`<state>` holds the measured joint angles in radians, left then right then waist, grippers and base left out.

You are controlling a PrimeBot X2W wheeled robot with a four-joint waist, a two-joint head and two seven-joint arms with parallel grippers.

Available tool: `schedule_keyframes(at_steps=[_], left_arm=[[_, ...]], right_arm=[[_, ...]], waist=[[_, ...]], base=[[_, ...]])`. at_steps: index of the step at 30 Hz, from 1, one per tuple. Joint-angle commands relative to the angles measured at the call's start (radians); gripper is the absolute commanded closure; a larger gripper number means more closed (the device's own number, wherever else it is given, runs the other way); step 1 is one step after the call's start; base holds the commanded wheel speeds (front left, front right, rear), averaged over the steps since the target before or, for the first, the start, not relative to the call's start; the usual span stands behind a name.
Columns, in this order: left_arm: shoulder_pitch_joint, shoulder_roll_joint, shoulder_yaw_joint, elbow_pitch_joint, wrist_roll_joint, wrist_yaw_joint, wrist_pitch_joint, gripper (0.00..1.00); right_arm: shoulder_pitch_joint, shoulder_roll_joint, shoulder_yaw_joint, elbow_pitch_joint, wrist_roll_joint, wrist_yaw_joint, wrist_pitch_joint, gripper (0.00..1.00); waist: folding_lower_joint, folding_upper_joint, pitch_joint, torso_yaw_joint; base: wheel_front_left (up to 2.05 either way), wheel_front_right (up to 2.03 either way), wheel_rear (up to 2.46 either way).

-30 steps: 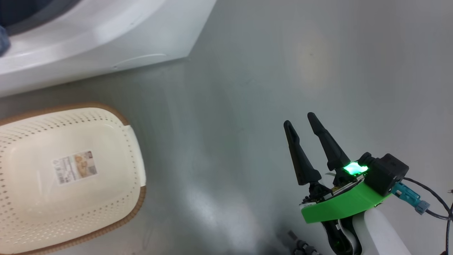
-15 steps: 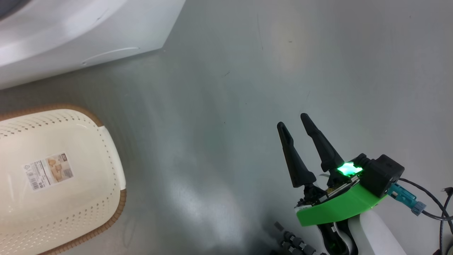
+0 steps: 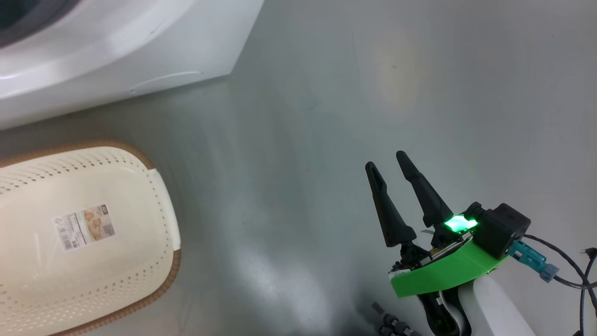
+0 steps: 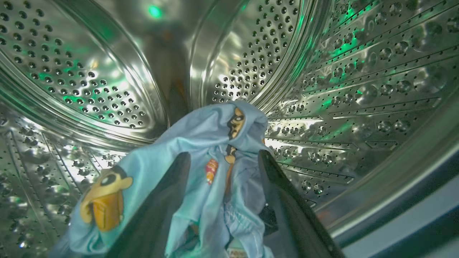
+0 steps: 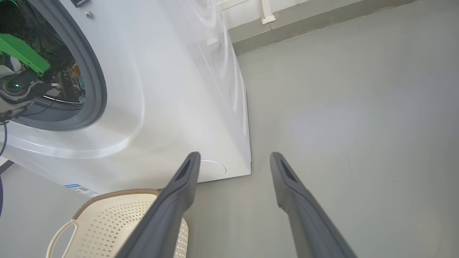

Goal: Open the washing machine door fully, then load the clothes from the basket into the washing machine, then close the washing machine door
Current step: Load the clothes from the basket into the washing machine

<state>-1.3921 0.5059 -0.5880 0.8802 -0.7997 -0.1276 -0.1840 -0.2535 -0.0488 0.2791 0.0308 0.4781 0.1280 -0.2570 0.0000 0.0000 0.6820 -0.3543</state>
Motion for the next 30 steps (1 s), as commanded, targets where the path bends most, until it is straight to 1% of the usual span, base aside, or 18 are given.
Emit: schedule_keyframes(at_steps=[1,7,15,20,25,28,30], left_arm=[[0.014,0.036,0.009,-0.012,-0.008,-0.003,-0.008,0.0],[0.073,0.032,-0.024,0.004,-0.033,-0.003,-0.046,0.0],[0.175,0.024,-0.033,-0.008,-0.019,-0.003,-0.076,0.0],[0.27,0.016,0.036,-0.072,0.006,-0.003,-0.077,0.0],[0.401,-0.001,0.115,-0.148,0.055,0.005,-0.078,0.0],[0.48,-0.008,0.153,-0.204,0.098,0.007,-0.078,0.0],[0.507,-0.011,0.167,-0.225,0.108,0.007,-0.078,0.0]], right_arm=[[-0.004,-0.001,0.017,-0.016,-0.002,0.003,-0.005,0.0],[-0.006,-0.001,-0.003,-0.004,-0.011,0.003,-0.005,0.0],[-0.007,-0.001,-0.015,0.021,-0.024,0.003,-0.005,0.0],[-0.005,-0.001,-0.025,0.044,-0.032,0.003,-0.005,0.0],[0.006,-0.001,-0.038,0.068,-0.041,0.003,-0.005,0.0],[0.013,-0.001,-0.044,0.08,-0.047,0.003,-0.005,0.0],[0.014,-0.001,-0.047,0.083,-0.049,0.003,-0.005,0.0]], waist=[[0.0,0.0,-0.019,0.011],[0.0,0.0,-0.078,0.028],[0.0,0.0,-0.159,0.065],[0.0,0.0,-0.222,0.085],[0.0,0.0,-0.287,0.107],[0.0,0.0,-0.323,0.12],[0.0,0.0,-0.333,0.124]], base=[[0.0,0.0,0.0],[0.0,0.0,0.0],[0.0,0.0,0.0],[0.0,0.0,0.0],[0.0,0.0,0.0],[0.0,0.0,0.0],[0.0,0.0,0.0]])
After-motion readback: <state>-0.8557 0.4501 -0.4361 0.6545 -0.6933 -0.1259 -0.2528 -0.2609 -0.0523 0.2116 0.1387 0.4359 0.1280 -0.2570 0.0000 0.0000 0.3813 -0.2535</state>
